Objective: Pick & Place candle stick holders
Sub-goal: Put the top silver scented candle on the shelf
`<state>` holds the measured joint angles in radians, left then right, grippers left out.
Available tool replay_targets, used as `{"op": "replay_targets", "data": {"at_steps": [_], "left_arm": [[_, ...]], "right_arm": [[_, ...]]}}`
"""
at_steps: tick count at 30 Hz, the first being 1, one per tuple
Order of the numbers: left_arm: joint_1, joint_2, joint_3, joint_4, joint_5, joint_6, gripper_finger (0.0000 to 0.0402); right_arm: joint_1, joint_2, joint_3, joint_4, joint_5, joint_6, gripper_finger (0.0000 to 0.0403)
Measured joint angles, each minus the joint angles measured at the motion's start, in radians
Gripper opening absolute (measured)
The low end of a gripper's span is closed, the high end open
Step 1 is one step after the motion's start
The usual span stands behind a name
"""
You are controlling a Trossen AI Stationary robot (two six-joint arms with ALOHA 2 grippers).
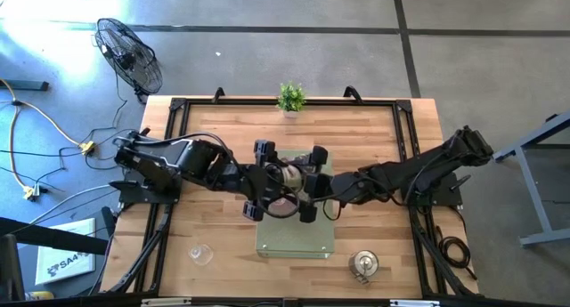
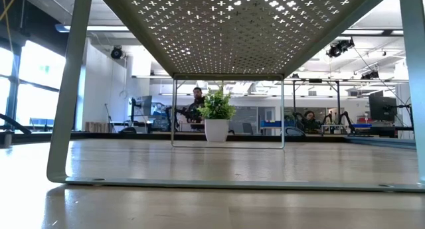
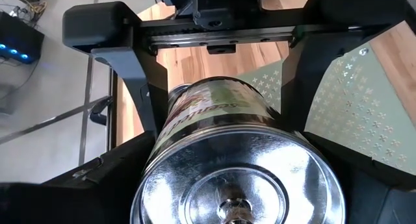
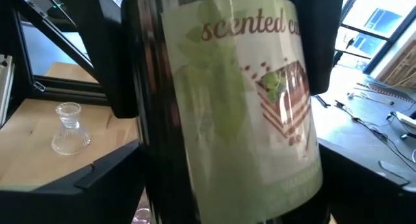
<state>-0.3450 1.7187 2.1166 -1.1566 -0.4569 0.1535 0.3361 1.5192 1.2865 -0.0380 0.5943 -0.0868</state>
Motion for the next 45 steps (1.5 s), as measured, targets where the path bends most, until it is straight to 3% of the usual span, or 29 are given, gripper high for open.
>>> {"op": "replay_targets", "data": {"at_steps": [4,9,18,24,29,32,38,41,45], "left_arm": [[-0.001,0.001,-0.001,0.011,0.003,0.003,0.0351],[-0.002,0.001,0.0,0.042,-0.019,0.005,0.0387],[-0.003,-0.01,0.0,0.123,-0.015,0.098,0.0363],[-0.051,-0.034,0.12,0.132,-0.003,0.156,0.0363],[-0.135,-0.047,0.239,0.08,-0.006,0.156,0.0364],[-0.184,-0.091,0.222,0.065,-0.023,0.142,0.0364],[-0.243,-0.156,0.22,-0.102,-0.205,-0.087,0.0365],[-0.245,-0.179,0.22,-0.188,-0.273,-0.213,0.0365],[-0.245,-0.196,0.22,-0.268,-0.291,-0.308,0.0365]], "right_arm": [[0.019,0.0,0.0,-0.003,0.044,-0.01,0.0361],[0.035,0.0,0.0,-0.011,0.104,-0.007,0.0359],[0.038,0.0,0.0,-0.034,0.165,-0.012,0.0359],[0.065,-0.002,0.0,-0.046,0.214,-0.031,0.0359],[0.154,-0.024,0.0,-0.046,0.356,-0.082,0.0359],[0.236,-0.047,0.0,-0.064,0.476,-0.1,0.0359],[0.441,-0.09,0.0,-0.177,0.785,-0.019,0.0359],[0.537,-0.104,0.001,-0.226,0.874,0.057,0.0359],[0.638,-0.108,0.001,-0.277,0.943,0.119,0.0359]]}}
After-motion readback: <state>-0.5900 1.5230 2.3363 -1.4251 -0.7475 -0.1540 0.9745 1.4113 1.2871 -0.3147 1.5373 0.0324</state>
